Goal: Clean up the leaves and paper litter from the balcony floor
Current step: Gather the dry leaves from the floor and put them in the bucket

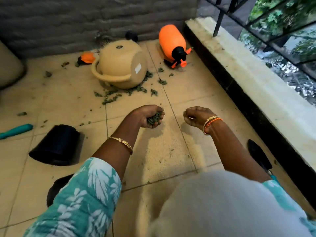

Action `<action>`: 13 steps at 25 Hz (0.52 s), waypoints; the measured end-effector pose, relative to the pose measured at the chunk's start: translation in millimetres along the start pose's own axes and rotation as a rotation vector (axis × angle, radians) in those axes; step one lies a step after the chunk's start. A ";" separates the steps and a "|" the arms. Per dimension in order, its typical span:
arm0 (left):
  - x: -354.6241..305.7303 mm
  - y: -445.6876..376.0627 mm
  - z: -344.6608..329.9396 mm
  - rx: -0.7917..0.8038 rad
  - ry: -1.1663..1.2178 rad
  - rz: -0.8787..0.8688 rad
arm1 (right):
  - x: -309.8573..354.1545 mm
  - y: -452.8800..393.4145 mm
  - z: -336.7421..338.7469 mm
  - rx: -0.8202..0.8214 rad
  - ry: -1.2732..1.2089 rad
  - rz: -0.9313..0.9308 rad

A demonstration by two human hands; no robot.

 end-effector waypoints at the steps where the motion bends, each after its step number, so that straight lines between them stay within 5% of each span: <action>1: -12.1 4.9 4.9 0.005 -0.015 -0.003 | 14.3 -0.2 -21.6 0.040 -0.010 0.042; 8: -103.8 47.1 89.2 -0.073 -0.027 -0.143 | 102.0 -16.9 -174.7 0.059 0.289 0.393; 13: -108.2 41.0 168.4 -0.205 -0.065 -0.194 | 113.3 -60.5 -241.2 0.119 0.379 0.413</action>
Point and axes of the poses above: each hand's wrist, its own y-axis away from the middle knuckle, its own z-axis out of the back of the hand, x = y × z, the point moved 2 cm from there along -y, towards the middle knuckle
